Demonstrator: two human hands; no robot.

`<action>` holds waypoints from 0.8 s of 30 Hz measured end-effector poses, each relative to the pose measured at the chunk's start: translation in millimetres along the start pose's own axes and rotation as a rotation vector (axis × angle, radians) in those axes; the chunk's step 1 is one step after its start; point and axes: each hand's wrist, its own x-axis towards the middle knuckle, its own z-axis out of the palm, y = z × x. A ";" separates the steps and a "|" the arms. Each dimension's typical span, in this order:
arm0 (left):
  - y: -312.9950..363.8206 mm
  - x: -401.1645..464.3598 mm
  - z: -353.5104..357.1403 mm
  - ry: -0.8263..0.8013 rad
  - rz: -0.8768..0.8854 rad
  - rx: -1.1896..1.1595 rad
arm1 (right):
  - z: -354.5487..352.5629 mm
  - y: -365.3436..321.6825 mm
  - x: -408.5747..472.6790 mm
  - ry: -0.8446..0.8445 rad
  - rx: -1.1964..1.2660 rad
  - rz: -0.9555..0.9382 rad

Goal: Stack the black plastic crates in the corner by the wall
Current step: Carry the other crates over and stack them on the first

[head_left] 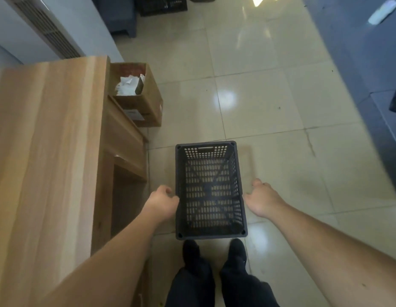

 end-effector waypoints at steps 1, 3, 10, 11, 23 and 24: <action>-4.7 16.5 7.4 -0.002 -0.013 0.003 | 9.4 1.8 13.8 -0.003 0.005 0.008; -12.0 48.8 21.3 -0.008 -0.037 -0.004 | 28.1 6.8 42.8 -0.007 0.011 0.027; -40.2 154.6 71.3 -0.003 -0.078 -0.001 | 90.9 30.2 148.7 -0.015 0.014 0.087; -45.4 169.1 78.6 0.000 -0.086 -0.006 | 99.3 33.6 163.4 -0.010 0.016 0.093; -83.2 283.9 145.4 0.024 -0.232 -0.214 | 176.3 56.9 294.2 0.032 0.136 0.168; -82.6 287.8 147.6 0.016 -0.241 -0.275 | 179.0 57.0 298.8 0.030 0.162 0.168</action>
